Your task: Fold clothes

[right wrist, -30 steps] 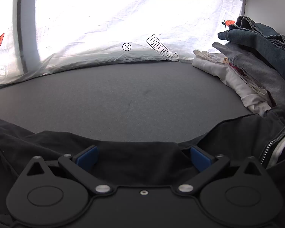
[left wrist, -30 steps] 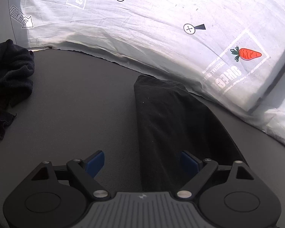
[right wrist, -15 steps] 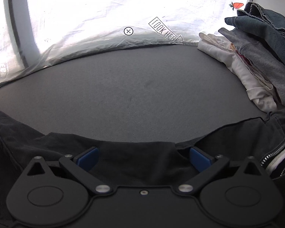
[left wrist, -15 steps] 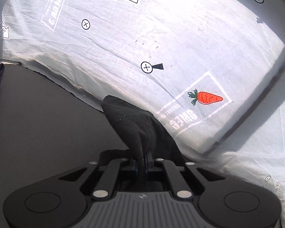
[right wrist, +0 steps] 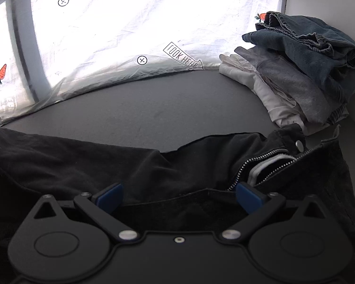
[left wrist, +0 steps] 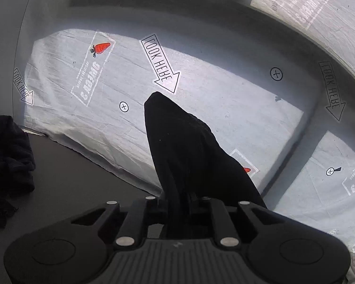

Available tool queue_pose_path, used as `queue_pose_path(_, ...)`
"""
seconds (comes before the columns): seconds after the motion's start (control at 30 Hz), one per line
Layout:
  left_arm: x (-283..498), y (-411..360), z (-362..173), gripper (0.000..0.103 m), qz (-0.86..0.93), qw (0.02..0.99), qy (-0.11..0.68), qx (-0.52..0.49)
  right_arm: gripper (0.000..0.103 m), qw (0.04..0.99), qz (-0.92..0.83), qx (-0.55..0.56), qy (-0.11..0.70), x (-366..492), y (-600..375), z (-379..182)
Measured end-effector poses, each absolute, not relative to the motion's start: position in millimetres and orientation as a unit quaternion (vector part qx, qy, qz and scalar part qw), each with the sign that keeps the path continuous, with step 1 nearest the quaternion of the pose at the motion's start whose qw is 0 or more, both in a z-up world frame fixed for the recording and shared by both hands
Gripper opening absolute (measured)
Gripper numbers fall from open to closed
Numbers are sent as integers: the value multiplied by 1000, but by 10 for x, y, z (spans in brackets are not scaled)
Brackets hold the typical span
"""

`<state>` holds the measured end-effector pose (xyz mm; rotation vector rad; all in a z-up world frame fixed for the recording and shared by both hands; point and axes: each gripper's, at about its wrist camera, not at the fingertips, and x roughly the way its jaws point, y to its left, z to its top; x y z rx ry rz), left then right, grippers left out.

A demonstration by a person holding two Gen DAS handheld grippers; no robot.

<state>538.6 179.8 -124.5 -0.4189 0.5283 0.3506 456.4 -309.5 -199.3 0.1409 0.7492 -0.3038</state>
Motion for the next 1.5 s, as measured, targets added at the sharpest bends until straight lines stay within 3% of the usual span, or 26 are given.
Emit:
queue_pose_path(0.13, 4920, 2134, -1784, 20, 258, 873, 344, -229, 103, 910, -148, 90, 376, 4496, -3147, -2022)
queue_pose_path(0.3, 4615, 2194, -1732, 20, 264, 867, 339, -253, 103, 911, -161, 105, 366, 4459, -3304, -1942)
queue_pose_path(0.5, 4843, 1980, -1620, 38, 211, 877, 341, -266, 103, 918, -194, 121, 324, 4632, -3698, -1659)
queue_pose_path(0.53, 4908, 1913, -1606, 50, 207, 880, 340, -261, 103, 920, -200, 116, 317, 4676, -3770, -1619)
queue_pose_path(0.6, 5038, 1784, -1572, 63, 199, 886, 337, -250, 103, 918, -219, 102, 315, 4793, -3929, -1567)
queue_pose_path(0.77, 5234, 1568, -1449, 64, 203, 896, 323, -225, 101, 889, -250, 138, 359, 5129, -4439, -1662)
queue_pose_path(0.93, 5229, 1429, -1219, 66, 227, 909, 285, -204, 87, 838, -244, 295, 389, 5213, -4860, -1977)
queue_pose_path(1.0, 5262, 1383, -1147, 68, 220, 914, 282, -189, 64, 818, -254, 339, 390, 5159, -4941, -2132)
queue_pose_path(1.07, 5320, 1353, -1122, 70, 200, 915, 292, -194, 55, 815, -252, 340, 395, 5126, -4943, -2198)
queue_pose_path(1.17, 5383, 1311, -1269, 70, 176, 894, 323, -254, 55, 819, -237, 330, 406, 5112, -4913, -2226)
queue_pose_path(1.23, 5433, 1212, -1422, 70, 163, 879, 349, -282, 60, 821, -221, 321, 417, 5152, -4912, -2218)
queue_pose_path(1.4, 5708, 957, -1818, 74, 111, 845, 414, -320, 88, 808, -195, 359, 425, 5272, -5005, -2224)
queue_pose_path(1.5, 5893, 861, -1986, 79, 121, 830, 445, -314, 87, 807, -193, 336, 445, 5368, -4966, -2205)
